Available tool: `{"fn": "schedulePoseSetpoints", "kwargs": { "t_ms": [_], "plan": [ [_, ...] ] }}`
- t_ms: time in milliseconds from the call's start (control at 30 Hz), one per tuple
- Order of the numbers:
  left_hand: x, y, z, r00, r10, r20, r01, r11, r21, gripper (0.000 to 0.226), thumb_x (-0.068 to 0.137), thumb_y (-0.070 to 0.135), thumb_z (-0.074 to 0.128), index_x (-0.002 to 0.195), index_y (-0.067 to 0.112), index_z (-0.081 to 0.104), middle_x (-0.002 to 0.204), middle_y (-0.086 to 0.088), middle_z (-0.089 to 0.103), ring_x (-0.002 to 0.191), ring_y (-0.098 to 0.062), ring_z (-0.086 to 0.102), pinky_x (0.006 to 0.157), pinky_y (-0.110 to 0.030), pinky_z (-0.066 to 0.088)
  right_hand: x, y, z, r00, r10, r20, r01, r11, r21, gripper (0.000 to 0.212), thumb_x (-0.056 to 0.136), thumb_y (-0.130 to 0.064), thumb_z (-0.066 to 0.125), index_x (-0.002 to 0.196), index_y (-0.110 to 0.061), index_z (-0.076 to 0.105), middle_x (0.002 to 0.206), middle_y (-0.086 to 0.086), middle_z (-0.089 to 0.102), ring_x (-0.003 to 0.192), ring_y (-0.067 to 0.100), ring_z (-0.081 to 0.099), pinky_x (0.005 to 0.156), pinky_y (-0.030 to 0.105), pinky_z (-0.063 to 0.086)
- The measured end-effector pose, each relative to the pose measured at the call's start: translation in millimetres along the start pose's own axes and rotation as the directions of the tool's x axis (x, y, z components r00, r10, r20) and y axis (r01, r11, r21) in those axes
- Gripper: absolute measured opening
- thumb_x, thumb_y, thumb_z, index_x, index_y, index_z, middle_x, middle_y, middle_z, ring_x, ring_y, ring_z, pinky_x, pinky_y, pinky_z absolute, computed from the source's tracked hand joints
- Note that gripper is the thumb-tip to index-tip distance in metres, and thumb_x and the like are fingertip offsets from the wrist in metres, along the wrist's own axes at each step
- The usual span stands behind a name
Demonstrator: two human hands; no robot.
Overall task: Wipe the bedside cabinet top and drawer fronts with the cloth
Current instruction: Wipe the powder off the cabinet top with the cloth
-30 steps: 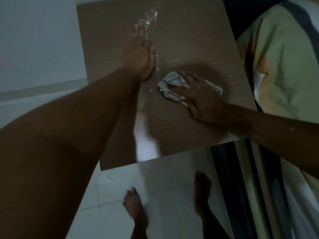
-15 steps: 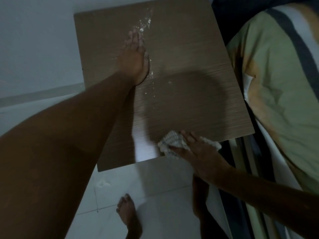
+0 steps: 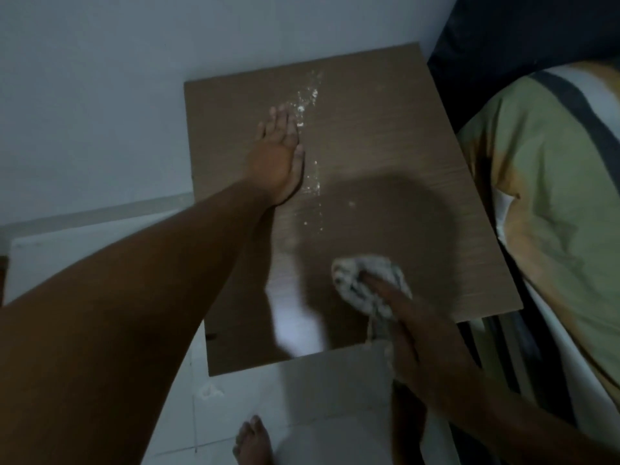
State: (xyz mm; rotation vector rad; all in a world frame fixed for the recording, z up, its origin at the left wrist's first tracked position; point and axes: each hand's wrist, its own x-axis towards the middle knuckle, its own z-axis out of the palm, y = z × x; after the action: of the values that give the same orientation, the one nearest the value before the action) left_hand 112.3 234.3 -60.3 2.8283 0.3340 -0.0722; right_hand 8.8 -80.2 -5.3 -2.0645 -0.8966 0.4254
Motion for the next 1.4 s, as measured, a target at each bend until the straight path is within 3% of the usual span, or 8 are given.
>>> {"fn": "schedulePoseSetpoints", "kwargs": {
  "t_ms": [133, 267, 367, 567, 633, 833, 1067, 1400],
  "plan": [
    [-3, -19, -2, 0.998, -0.053, -0.028, 0.053, 0.998, 0.024, 0.062, 0.106, 0.032, 0.022, 0.159, 0.0, 0.013, 0.167, -0.021, 0.003, 0.156, -0.035, -0.004, 0.125, -0.046, -0.005, 92, 12, -17, 0.989, 0.107, -0.103, -0.113, 0.992, -0.053, 0.042, 0.104, -0.026, 0.039, 0.145, -0.036, 0.042, 0.102, -0.016, 0.061, 0.076, -0.003, 0.062, 0.061, 0.006, 0.048],
    [-1, -28, 3, 0.996, -0.08, -0.028, 0.081, 0.997, 0.015, 0.064, 0.105, 0.035, 0.018, 0.159, 0.002, 0.013, 0.168, -0.019, 0.004, 0.156, -0.033, -0.005, 0.126, -0.047, -0.006, 189, 29, -33, 0.958, 0.101, -0.268, -0.147, 0.976, -0.16, 0.046, 0.106, -0.014, 0.036, 0.15, -0.024, 0.038, 0.119, -0.007, 0.054, 0.08, -0.002, 0.059, 0.07, 0.004, 0.05],
    [0, -30, 6, 0.997, -0.064, -0.036, 0.065, 0.998, 0.017, 0.064, 0.104, 0.036, 0.016, 0.159, 0.003, 0.016, 0.168, -0.018, 0.007, 0.156, -0.031, -0.002, 0.126, -0.047, -0.005, 256, 51, -49, 0.905, 0.174, -0.387, -0.257, 0.951, -0.172, 0.047, 0.106, -0.016, 0.038, 0.151, -0.03, 0.036, 0.139, 0.0, 0.053, 0.108, 0.009, 0.059, 0.092, 0.014, 0.049],
    [1, -27, 5, 0.991, -0.13, -0.028, 0.131, 0.989, 0.069, 0.06, 0.108, 0.035, 0.02, 0.159, 0.005, 0.014, 0.168, -0.016, 0.004, 0.156, -0.031, -0.005, 0.126, -0.051, -0.006, 333, 98, -45, 0.886, 0.408, -0.222, -0.458, 0.686, -0.566, 0.065, 0.101, -0.028, 0.041, 0.158, -0.018, 0.01, 0.158, 0.022, 0.025, 0.148, 0.04, 0.014, 0.12, 0.048, 0.014],
    [1, -27, 6, 0.99, -0.137, -0.02, 0.138, 0.987, 0.085, 0.059, 0.108, 0.034, 0.02, 0.159, 0.005, 0.015, 0.168, -0.017, 0.004, 0.156, -0.034, -0.004, 0.126, -0.051, -0.005, 347, 95, -32, 0.909, 0.371, -0.189, -0.399, 0.65, -0.646, 0.067, 0.101, -0.031, 0.041, 0.157, -0.016, 0.009, 0.16, 0.023, 0.02, 0.149, 0.041, 0.006, 0.121, 0.053, 0.007],
    [2, -40, 1, 0.999, -0.05, 0.015, 0.049, 0.994, 0.102, 0.059, 0.107, 0.03, 0.028, 0.159, 0.003, 0.017, 0.168, -0.018, 0.007, 0.156, -0.033, 0.003, 0.126, -0.042, 0.003, 366, 80, -4, 0.985, 0.161, -0.053, -0.16, 0.777, -0.609, 0.06, 0.102, -0.03, 0.039, 0.157, -0.022, 0.018, 0.16, 0.019, 0.023, 0.15, 0.036, 0.011, 0.123, 0.045, 0.008],
    [5, -42, 4, 0.997, -0.07, -0.011, 0.071, 0.991, 0.112, 0.061, 0.107, 0.034, 0.024, 0.16, 0.005, 0.013, 0.169, -0.014, 0.005, 0.157, -0.027, 0.001, 0.127, -0.04, 0.003, 363, 75, 2, 0.992, 0.087, 0.096, -0.021, 0.839, -0.543, 0.055, 0.101, -0.031, 0.039, 0.153, -0.041, 0.025, 0.163, 0.015, 0.016, 0.15, 0.035, 0.014, 0.122, 0.041, 0.011],
    [2, -42, 2, 0.998, -0.058, -0.015, 0.059, 0.995, 0.081, 0.061, 0.107, 0.034, 0.024, 0.16, 0.005, 0.012, 0.169, -0.015, 0.006, 0.157, -0.027, 0.002, 0.127, -0.04, 0.001, 292, 63, 14, 0.969, -0.037, 0.243, 0.169, 0.819, -0.549, 0.06, 0.1, -0.021, 0.042, 0.155, -0.034, 0.025, 0.161, 0.023, 0.017, 0.149, 0.037, 0.017, 0.121, 0.041, 0.013]
  ]
}}
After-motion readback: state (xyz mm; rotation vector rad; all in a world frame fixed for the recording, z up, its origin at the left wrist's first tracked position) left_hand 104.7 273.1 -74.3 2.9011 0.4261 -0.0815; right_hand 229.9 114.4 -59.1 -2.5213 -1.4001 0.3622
